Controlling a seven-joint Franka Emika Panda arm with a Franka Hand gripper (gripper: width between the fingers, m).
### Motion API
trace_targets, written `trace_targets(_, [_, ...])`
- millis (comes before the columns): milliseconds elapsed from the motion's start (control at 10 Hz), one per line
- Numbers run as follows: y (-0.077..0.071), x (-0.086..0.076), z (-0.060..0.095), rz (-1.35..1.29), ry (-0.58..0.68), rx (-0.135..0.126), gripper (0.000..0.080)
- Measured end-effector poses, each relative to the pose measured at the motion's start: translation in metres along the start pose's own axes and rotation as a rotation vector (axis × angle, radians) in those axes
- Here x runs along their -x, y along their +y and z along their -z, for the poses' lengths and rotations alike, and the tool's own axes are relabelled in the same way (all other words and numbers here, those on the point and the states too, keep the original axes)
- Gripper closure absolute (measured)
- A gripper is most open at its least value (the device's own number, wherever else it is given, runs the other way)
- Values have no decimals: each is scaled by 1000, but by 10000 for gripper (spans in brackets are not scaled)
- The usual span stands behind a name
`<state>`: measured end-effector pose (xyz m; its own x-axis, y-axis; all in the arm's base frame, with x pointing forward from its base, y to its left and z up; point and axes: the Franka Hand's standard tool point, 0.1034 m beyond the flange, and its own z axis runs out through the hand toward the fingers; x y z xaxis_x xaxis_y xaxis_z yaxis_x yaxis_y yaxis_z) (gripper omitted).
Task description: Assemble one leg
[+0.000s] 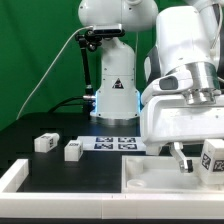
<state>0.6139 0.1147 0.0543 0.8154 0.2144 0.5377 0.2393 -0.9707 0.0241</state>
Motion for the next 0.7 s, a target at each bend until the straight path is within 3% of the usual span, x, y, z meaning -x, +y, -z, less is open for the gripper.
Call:
trace_targets(400, [0, 0, 0, 0, 0, 0, 151])
trace_targets(700, [1, -20, 22, 29, -63, -15, 151])
